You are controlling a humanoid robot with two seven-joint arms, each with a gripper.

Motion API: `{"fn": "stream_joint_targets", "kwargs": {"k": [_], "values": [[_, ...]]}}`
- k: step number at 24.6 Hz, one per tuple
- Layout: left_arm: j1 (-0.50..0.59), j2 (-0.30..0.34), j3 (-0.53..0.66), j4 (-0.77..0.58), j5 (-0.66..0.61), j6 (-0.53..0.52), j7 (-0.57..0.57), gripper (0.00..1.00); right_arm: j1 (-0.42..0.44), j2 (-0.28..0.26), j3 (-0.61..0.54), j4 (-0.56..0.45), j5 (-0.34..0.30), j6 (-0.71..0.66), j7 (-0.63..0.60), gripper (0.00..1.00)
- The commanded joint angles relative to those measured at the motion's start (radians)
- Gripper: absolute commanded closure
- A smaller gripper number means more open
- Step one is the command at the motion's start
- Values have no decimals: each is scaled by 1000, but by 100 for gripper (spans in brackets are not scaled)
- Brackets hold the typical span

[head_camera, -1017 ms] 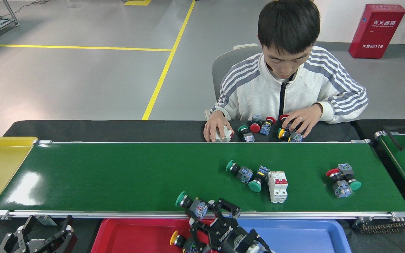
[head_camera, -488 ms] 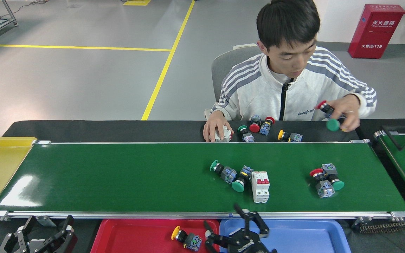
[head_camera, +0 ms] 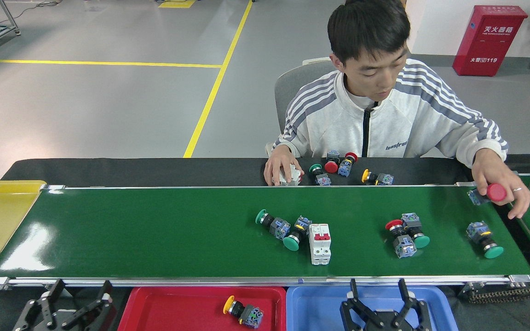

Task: Pick switch part from conveyor to tray

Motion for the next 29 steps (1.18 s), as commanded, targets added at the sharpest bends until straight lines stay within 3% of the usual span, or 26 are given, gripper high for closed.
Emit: {"fn": "stream_joint_targets", "kwargs": {"k": [1,4,9,11,13,16,17,21,23,26,29], "values": [[-12,3,-2,-12,-4,8,0,0,-45,30,3,-2,1,-85,121,0],[-23,5,-4,-12,-6,10,0,0,-106,89,20,58,10,-82,192,0],[-47,5,-4,-9,-62,10,0,0,-233,145,51,223,12,-80,196,1],[-46,3,-5,-8,-64,10,0,0,-281,167,75,294,12,-80,196,6],[-47,2,-4,-8,-64,10,0,0,-299,181,82,320,12,-82,196,26],[-49,-1,-10,-11,-65,5,0,0,-299,165,112,318,13,-85,196,80],[-49,-3,-25,-12,-65,5,0,0,-298,158,114,317,13,-86,196,89],[-66,-9,-131,-12,-67,11,-1,0,-289,150,112,280,12,-82,193,94],[-73,-31,-158,-12,-69,11,-20,0,-267,125,109,220,7,-88,189,94],[-112,-60,-165,-12,-79,11,-69,0,-195,-8,108,82,-10,-103,180,94],[-142,-84,-166,-12,-127,11,-81,0,-83,-158,59,-65,-136,-211,127,93]]}}
